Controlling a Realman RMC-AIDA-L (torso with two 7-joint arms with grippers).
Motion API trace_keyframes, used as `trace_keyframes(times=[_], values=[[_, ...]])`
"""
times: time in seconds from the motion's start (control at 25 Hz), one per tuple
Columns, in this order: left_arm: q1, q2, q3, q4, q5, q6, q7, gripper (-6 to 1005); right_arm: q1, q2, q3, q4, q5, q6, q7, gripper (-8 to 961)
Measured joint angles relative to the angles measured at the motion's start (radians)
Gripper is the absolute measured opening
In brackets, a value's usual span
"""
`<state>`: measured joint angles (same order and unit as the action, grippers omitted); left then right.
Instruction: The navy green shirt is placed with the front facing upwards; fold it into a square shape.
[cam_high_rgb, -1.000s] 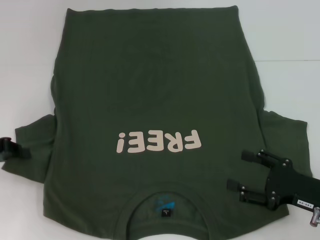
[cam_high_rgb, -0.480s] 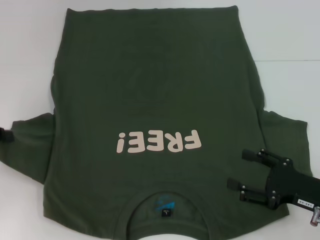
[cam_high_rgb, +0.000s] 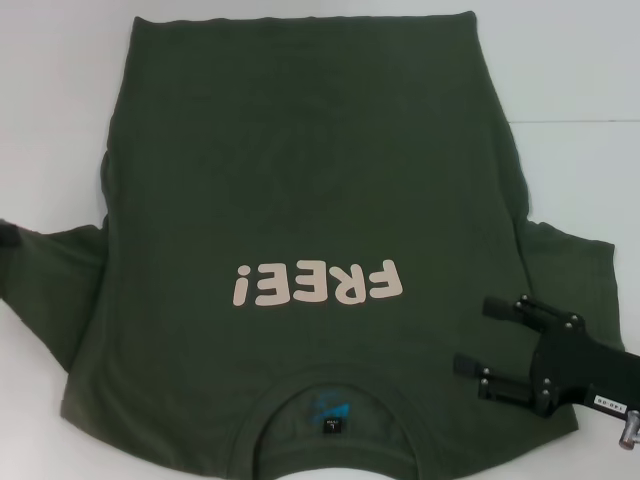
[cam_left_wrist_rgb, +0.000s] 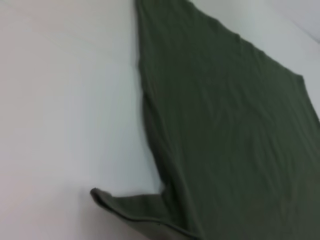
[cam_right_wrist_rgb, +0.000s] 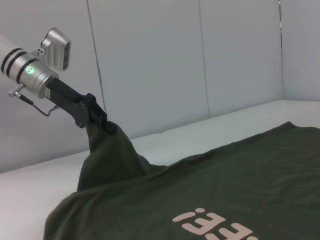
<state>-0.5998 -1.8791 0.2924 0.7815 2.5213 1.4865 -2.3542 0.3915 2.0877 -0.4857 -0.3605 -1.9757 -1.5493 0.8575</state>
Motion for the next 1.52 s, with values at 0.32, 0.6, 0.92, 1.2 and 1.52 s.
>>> trace_keyframes(times=[0.32, 0.6, 0.92, 1.2, 1.52], values=[[-0.01, -0.003, 0.002, -0.005, -0.05, 0.016, -0.003, 52, 0.001, 0.0, 0.006, 0.0, 0.0, 0.0, 0.0, 891], [-0.017, -0.032, 0.013, -0.007, -0.124, 0.037, -0.008, 51, 0.001, 0.001, 0.006, 0.0, 0.0, 0.0, -0.001, 891], [-0.023, -0.1, 0.042, -0.008, -0.147, 0.033, 0.013, 51, 0.003, 0.002, 0.009, 0.006, 0.0, 0.008, -0.006, 890], [-0.031, -0.171, 0.076, -0.014, -0.149, -0.015, 0.043, 52, 0.003, 0.001, 0.009, 0.008, 0.0, 0.008, -0.008, 890], [-0.032, -0.24, 0.11, -0.05, -0.168, -0.096, 0.062, 60, 0.004, 0.002, 0.009, 0.008, 0.0, 0.007, -0.007, 891]])
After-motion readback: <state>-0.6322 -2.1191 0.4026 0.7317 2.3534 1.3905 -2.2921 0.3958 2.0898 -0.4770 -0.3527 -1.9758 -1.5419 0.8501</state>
